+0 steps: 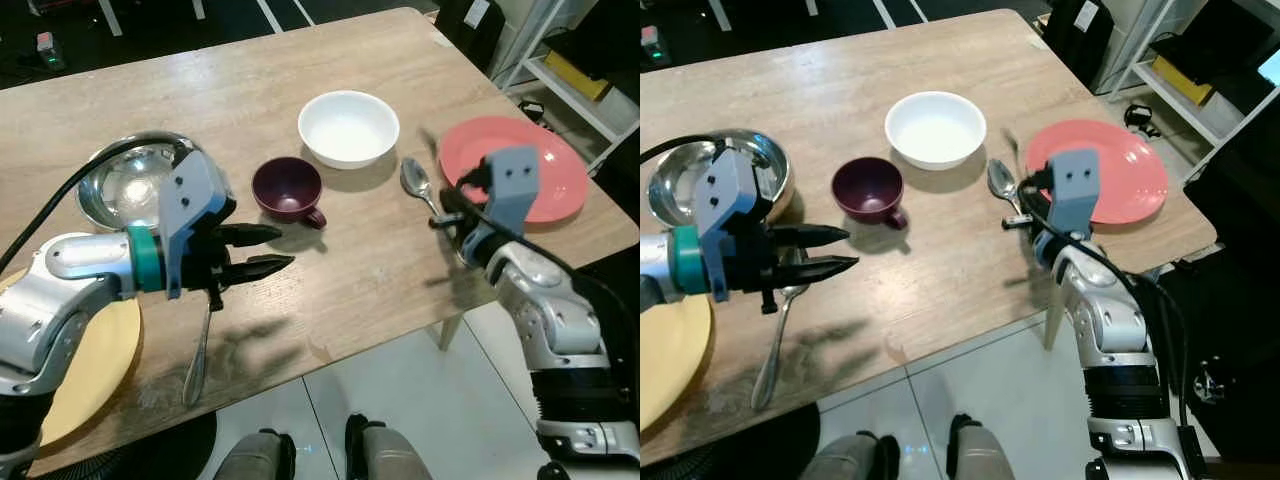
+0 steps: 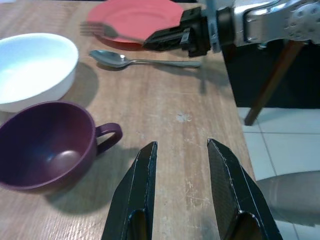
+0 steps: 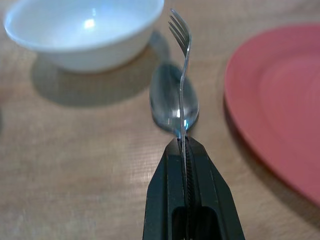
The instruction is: Setting the table
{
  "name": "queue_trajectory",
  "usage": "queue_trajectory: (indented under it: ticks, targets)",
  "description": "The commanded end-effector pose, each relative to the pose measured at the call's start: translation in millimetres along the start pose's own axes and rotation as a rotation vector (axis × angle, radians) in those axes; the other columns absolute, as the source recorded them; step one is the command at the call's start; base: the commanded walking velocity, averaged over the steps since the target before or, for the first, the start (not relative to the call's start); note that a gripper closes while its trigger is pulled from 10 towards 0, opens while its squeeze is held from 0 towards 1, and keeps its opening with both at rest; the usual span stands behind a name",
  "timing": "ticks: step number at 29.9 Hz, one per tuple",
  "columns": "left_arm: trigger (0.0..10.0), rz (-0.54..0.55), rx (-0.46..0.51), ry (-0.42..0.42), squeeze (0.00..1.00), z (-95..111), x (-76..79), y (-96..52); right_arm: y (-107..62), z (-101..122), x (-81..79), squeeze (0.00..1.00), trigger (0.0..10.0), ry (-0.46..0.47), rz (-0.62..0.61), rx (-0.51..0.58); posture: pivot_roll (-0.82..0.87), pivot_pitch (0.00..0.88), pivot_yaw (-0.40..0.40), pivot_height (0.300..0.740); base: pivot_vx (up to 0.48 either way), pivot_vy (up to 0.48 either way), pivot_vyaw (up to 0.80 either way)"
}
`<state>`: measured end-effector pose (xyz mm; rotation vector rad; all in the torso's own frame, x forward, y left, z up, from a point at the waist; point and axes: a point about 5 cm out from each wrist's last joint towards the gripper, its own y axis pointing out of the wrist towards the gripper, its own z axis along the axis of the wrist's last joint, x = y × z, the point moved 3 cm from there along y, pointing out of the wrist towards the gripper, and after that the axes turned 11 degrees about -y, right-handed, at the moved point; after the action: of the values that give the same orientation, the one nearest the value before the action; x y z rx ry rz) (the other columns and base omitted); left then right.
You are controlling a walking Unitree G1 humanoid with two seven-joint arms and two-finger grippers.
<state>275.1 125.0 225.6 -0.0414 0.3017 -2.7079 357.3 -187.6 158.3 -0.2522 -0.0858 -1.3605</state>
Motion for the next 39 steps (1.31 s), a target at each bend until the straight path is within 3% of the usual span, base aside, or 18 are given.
queue_trajectory:
  ticks: [1, 4, 12, 21, 29, 30, 33, 34, 39]
  targets:
    - [10.0, -0.032, -0.014, 0.006, 0.0, 0, -1.2, 1.9, 2.5, -6, 1.5, 0.0, 10.0, 0.009, 0.018, -0.009, 0.09, 0.092, 0.067, 0.74, 0.0, 0.0, 0.0]
    - [10.0, -0.042, -0.056, 0.019, 0.0, 0, -9.6, -2.4, 7.6, -9, -4.6, 0.0, 10.0, 0.037, 0.067, -0.014, 0.1, 0.098, 0.081, 0.74, 0.0, 0.0, 0.0]
    - [10.0, -0.047, -0.089, 0.02, 0.0, -7, -9.8, -3.1, 0.6, -19, -20.3, 0.0, 10.0, 0.051, 0.149, -0.028, 0.1, 0.111, 0.084, 0.74, 0.0, 0.0, 0.0]
    - [10.0, -0.061, -0.093, 0.005, 0.0, -11, -8.4, -2.4, -16.5, -24, -7.3, 0.0, 10.0, 0.039, 0.147, -0.025, 0.09, 0.119, 0.083, 0.74, 0.0, 0.0, 0.0]
    - [10.0, -0.062, -0.094, 0.003, 0.0, -13, -8.3, -1.1, -19.6, -23, -13.2, 0.0, 10.0, 0.057, 0.155, -0.017, 0.09, 0.118, 0.087, 0.74, 0.0, 0.0, 0.0]
    - [10.0, -0.062, -0.095, 0.003, 0.0, -13, -8.3, -0.9, -20.6, -20, -16.8, 0.37, 10.0, 0.064, 0.164, -0.006, 0.09, 0.118, 0.086, 0.74, 0.0, 0.0, 0.0]
    - [10.0, -0.062, -0.095, 0.002, 0.0, -13, -8.3, -0.8, -21.8, -18, -20.2, 0.37, 10.0, 0.07, 0.175, 0.005, 0.09, 0.118, 0.086, 0.74, 0.0, 0.0, 0.0]
    - [10.0, -0.062, -0.096, 0.001, 0.0, -14, -8.0, -0.8, -23.0, -15, -22.2, 1.0, 10.0, 0.074, 0.184, 0.013, 0.09, 0.118, 0.086, 0.74, 0.0, 0.0, 0.0]
    - [10.0, -0.061, -0.097, -0.001, 0.0, -15, -7.7, -0.4, -26.5, -8, -28.2, 1.0, 10.0, 0.087, 0.213, 0.038, 0.09, 0.117, 0.085, 0.74, 0.0, 0.0, 0.0]
